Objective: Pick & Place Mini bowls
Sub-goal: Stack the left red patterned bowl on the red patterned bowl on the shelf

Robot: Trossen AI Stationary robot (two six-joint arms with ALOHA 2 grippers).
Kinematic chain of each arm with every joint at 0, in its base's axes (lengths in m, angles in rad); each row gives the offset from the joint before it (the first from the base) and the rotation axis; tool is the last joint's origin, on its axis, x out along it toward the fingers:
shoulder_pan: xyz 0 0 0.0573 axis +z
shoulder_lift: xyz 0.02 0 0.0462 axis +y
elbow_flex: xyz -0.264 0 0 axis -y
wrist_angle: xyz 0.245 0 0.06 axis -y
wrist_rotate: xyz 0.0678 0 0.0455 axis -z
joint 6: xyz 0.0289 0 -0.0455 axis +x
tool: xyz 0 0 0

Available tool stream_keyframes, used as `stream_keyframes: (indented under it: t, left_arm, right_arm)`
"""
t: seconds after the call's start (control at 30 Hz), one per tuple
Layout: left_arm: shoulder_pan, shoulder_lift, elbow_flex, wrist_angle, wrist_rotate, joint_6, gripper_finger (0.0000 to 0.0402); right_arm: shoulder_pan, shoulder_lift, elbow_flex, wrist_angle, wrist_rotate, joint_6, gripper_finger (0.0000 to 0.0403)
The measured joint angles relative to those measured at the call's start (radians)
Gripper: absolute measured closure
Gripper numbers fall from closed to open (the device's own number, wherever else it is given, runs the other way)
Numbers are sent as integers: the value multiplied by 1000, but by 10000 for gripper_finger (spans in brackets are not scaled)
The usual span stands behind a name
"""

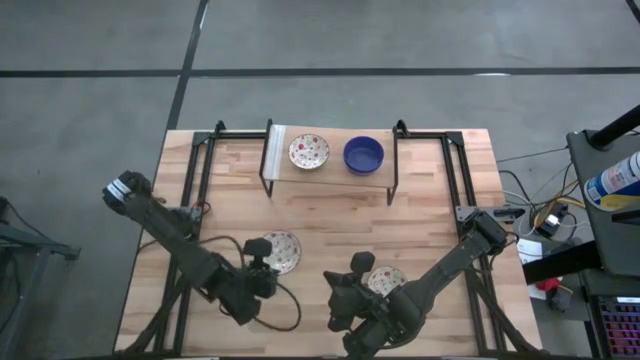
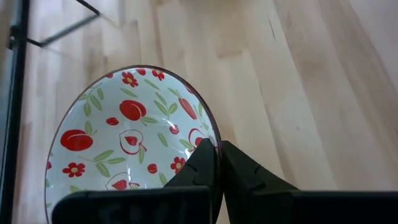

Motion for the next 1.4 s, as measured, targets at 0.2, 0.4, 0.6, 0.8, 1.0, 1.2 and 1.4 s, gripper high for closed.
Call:
stream_keyframes:
  t: [0.2, 0.4, 0.6, 0.8, 1.0, 1.2, 1.4]
  left_arm:
    - [70, -104, 35, -24, 8, 46, 392]
    - [185, -180, 73, -28, 25, 99, 392]
    - [317, -199, 131, -26, 70, 182, 392]
    - [447, -151, 212, -33, 144, 285, 392]
    - [573, -106, 304, -50, 160, 366, 392]
    - [666, -64, 339, -52, 164, 429, 392]
    - [759, -23, 357, -53, 170, 463, 392]
  right_arm:
    - [0, 0, 0, 0, 0, -3, 394]
    - [0, 0, 0, 0, 0, -7, 394]
    - [0, 0, 0, 0, 0, -7, 394]
    - [0, 0, 0, 0, 0, -7, 394]
    - [0, 0, 0, 0, -1, -7, 394]
    - [0, 0, -2, -1, -3, -11, 394]
    - [0, 0, -4, -1, -3, -11, 394]
